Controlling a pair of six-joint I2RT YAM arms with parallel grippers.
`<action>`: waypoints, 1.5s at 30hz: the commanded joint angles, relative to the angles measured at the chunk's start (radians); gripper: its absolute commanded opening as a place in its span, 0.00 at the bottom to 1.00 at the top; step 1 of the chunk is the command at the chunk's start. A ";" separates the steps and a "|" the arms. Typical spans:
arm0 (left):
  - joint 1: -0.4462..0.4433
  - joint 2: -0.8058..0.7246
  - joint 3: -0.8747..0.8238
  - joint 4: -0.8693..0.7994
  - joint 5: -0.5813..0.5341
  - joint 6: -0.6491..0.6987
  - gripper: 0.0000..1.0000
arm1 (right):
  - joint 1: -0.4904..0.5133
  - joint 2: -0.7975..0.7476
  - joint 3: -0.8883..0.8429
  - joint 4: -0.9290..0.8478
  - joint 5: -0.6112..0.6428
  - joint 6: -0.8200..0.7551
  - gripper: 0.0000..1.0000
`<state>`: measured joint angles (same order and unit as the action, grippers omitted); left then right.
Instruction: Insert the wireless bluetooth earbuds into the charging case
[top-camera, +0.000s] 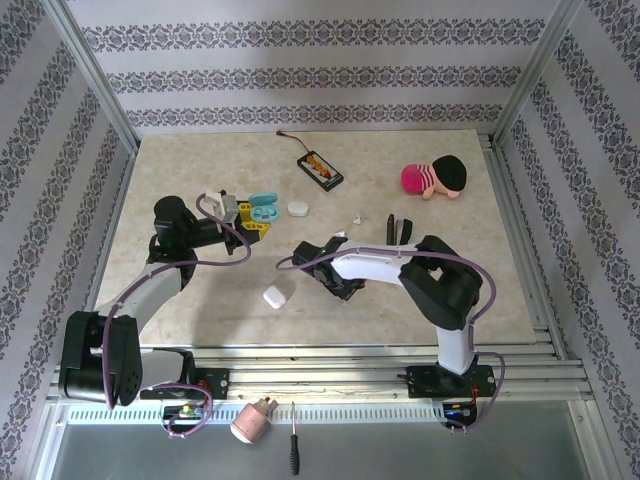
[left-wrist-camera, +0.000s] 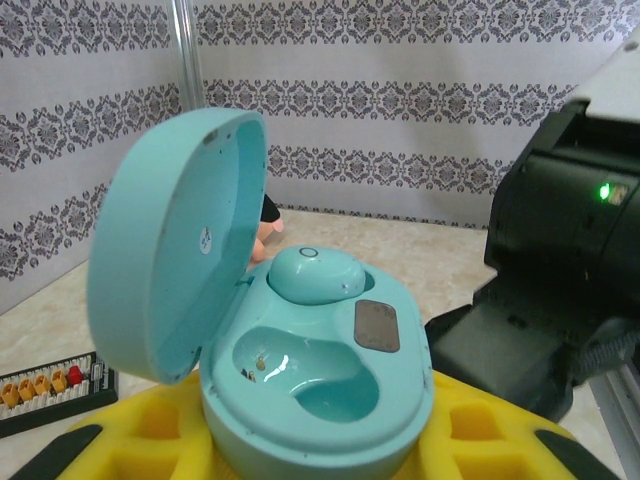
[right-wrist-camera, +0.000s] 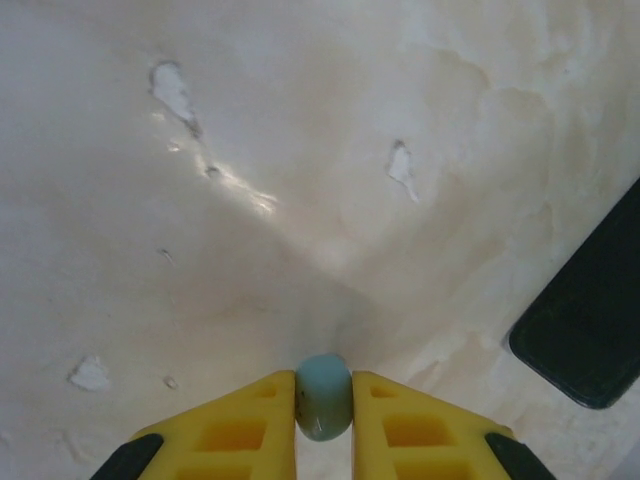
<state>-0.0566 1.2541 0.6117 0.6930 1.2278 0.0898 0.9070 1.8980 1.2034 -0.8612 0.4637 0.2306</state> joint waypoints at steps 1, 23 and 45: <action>0.004 0.000 -0.009 0.111 -0.021 -0.018 0.34 | -0.029 -0.141 -0.013 0.028 -0.078 0.061 0.16; -0.112 0.171 -0.037 0.352 -0.244 0.020 0.33 | -0.243 -0.525 0.094 0.437 -0.906 0.330 0.17; -0.148 0.237 -0.016 0.379 -0.221 -0.013 0.32 | -0.179 -0.274 0.301 0.601 -0.883 0.365 0.16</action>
<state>-0.1909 1.4807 0.5816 1.0107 0.9863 0.0898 0.7177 1.6054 1.4654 -0.2722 -0.4446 0.6140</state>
